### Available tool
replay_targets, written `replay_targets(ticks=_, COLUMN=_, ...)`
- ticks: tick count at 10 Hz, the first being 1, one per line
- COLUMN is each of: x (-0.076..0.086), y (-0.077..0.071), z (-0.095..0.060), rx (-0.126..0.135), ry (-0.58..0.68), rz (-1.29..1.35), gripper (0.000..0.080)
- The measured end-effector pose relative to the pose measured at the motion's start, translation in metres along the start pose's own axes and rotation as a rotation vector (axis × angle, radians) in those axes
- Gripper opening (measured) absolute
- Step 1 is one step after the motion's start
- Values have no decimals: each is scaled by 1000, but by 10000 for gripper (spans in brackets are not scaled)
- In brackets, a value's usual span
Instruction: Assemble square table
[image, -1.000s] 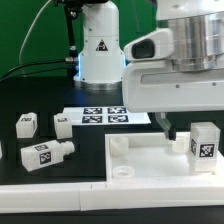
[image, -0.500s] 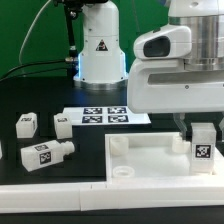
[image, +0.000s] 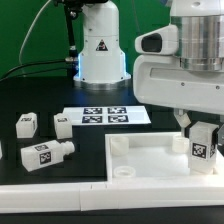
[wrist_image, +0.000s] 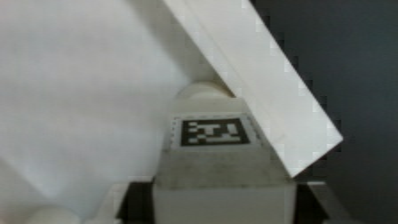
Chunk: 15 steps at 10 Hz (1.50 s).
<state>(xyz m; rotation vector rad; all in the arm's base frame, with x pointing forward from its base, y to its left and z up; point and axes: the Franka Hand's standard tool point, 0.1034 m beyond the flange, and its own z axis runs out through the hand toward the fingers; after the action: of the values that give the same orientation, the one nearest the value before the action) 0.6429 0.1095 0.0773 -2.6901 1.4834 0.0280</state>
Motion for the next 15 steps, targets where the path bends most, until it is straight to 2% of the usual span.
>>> replay_targets(ticks=1, x=0, y=0, z=1, rx=10, ry=-16, rz=245, gripper=284)
replay_targets(ticks=2, x=0, y=0, z=1, rx=6, ry=-24, rz=358, gripper=285)
replay_targets(ticks=4, x=1, y=1, z=2, rx=8, ry=-23, rz=425, gripper=285)
replay_targets(ticks=5, x=2, y=1, z=2, rx=15, ry=-17, rz=335, gripper=387)
replay_targets(ticks=6, x=1, y=1, z=2, rx=36, ry=-4, rz=210, gripper=524)
replay_targets(ticks=7, x=-3, y=2, z=1, rx=48, ry=3, rz=78, gripper=609)
replay_targets(ticks=9, x=-15, y=2, z=4, rx=37, ry=17, rz=-270, gripper=641)
replay_targets(ticks=11, x=-10, y=3, z=4, rx=34, ry=22, rz=-361, gripper=647)
replay_targets(ticks=13, x=-9, y=2, z=2, rx=16, ry=42, rz=-711, gripper=649)
replay_targets(ticks=14, x=-5, y=2, z=1, rx=16, ry=47, rz=-820, gripper=649)
replay_targets(ticks=15, x=-5, y=3, z=2, rx=16, ry=46, rz=-803, gripper=649)
